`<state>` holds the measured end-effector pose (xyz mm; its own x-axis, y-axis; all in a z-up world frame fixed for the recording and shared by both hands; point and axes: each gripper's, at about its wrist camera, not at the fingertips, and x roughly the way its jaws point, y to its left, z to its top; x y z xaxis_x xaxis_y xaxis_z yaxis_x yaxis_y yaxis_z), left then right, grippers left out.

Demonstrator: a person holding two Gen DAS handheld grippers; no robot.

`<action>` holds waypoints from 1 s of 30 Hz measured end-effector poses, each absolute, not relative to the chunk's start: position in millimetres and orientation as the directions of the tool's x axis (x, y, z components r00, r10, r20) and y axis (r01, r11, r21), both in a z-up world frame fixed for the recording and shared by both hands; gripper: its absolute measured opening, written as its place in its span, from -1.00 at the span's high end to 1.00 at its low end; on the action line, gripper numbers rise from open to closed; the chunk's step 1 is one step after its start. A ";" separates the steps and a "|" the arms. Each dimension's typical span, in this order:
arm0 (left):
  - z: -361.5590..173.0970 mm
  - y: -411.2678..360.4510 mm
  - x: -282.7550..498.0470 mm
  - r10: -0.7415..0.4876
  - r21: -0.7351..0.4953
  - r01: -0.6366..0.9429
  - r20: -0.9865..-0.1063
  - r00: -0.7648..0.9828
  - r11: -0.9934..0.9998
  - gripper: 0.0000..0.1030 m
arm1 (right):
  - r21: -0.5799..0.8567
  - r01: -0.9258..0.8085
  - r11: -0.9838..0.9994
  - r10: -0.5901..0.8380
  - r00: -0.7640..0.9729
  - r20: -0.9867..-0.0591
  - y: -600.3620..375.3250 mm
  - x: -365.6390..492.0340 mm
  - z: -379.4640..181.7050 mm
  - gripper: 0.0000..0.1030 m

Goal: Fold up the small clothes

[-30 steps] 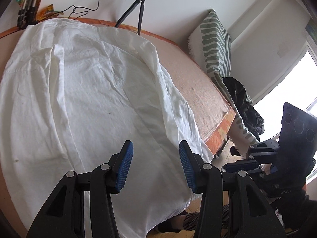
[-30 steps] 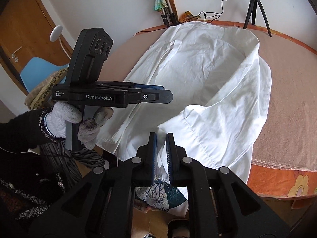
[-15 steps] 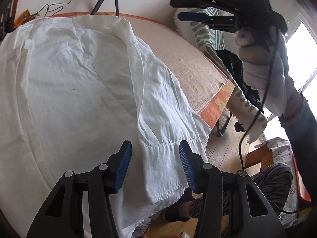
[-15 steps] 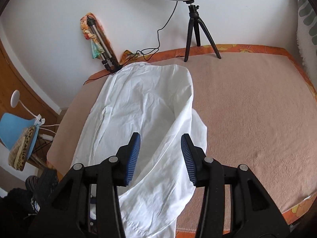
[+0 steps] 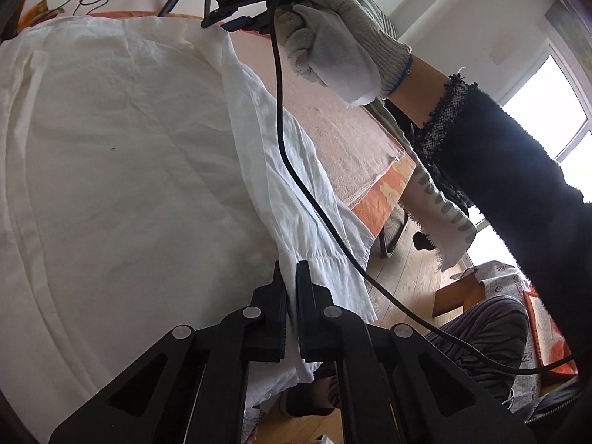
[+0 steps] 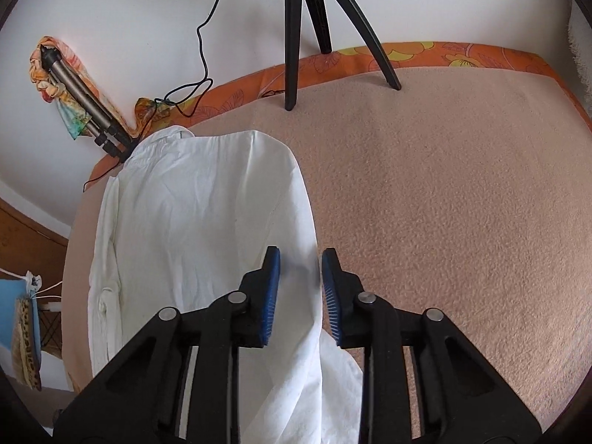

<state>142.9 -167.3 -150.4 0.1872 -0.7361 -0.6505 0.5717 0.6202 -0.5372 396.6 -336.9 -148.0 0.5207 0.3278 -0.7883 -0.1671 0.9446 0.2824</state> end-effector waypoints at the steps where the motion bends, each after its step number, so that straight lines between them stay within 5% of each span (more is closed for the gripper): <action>1: -151.0 -168.5 141.9 -0.737 -0.539 0.572 -0.650 0.184 0.618 0.94 | 0.279 -0.166 0.946 0.325 0.514 -0.794 -334.9 398.9 -149.6 0.87; 13: -155.7 -151.4 120.7 -0.766 -0.602 0.531 -0.624 0.154 0.597 0.95 | 0.064 -0.362 0.930 0.270 0.554 -0.787 -230.2 368.4 -102.6 0.94; 26: -170.7 -155.5 115.8 -0.771 -0.639 0.496 -0.627 0.108 0.588 0.96 | -0.087 -0.472 0.877 0.170 0.476 -0.863 -138.9 373.7 -168.5 0.94; 30: -168.6 -157.2 113.5 -0.769 -0.629 0.510 -0.630 0.106 0.586 0.96 | 0.027 -0.451 0.892 0.270 0.484 -0.832 -169.5 363.0 -147.0 0.58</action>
<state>113.5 -157.2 -168.6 0.1064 -0.7690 -0.6304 0.5102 0.5864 -0.6291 363.0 -169.5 -147.0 0.4837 0.2704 -0.8324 -0.4513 0.8919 0.0275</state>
